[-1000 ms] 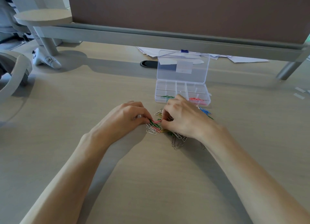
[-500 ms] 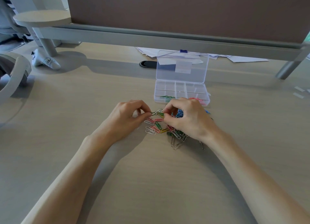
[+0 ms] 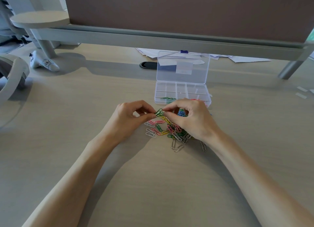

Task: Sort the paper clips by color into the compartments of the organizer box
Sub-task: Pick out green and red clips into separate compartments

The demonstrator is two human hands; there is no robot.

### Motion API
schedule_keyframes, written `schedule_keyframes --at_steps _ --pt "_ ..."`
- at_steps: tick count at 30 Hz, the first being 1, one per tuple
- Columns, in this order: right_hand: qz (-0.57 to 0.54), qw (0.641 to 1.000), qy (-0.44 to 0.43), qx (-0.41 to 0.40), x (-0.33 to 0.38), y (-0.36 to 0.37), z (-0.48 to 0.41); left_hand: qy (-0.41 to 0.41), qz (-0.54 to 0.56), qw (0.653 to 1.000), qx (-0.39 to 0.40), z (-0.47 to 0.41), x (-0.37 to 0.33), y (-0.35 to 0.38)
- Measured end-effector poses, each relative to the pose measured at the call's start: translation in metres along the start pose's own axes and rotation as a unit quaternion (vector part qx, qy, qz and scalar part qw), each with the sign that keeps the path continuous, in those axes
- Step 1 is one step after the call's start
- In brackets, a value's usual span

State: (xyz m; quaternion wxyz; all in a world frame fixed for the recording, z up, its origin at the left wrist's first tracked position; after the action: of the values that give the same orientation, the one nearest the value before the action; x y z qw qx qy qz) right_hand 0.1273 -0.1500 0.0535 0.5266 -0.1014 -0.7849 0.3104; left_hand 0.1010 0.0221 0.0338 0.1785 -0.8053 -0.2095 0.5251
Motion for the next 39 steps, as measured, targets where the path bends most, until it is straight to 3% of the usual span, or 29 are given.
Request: schedule_keyframes --at_steps 12,18,24,32,39 --pt "0.021 0.999 -0.030 -0.037 0.002 0.003 0.005 0.003 -0.008 1.000 -0.007 -0.003 -0.006 0.005" --pt "0.116 0.979 -0.071 -0.154 -0.001 -0.027 0.017 -0.015 -0.076 0.995 -0.068 -0.034 -0.008 0.006" --pt "0.124 0.971 -0.055 -0.195 -0.018 -0.047 0.037 -0.003 -0.150 0.987 -0.049 -0.064 -0.003 0.020" --pt "0.092 0.980 -0.030 -0.172 -0.027 -0.049 0.044 0.048 -0.143 0.988 -0.020 -0.050 -0.012 0.021" --pt "0.071 0.989 -0.019 -0.127 -0.025 -0.036 0.037 0.114 -0.125 0.982 0.080 -0.003 -0.009 0.016"
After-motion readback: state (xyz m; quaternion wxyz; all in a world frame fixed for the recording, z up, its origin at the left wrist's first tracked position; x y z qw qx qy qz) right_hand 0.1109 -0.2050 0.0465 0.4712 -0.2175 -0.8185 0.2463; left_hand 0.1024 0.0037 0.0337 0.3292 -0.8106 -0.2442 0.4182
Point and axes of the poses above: each hand's wrist, its own z-axis away from the middle knuckle, its own y-axis out of the palm, x = y × z, the point moved 7 cm from there along -z, towards the middle knuckle, and after that the axes turned 7 degrees about y, right-handed, at the moved point
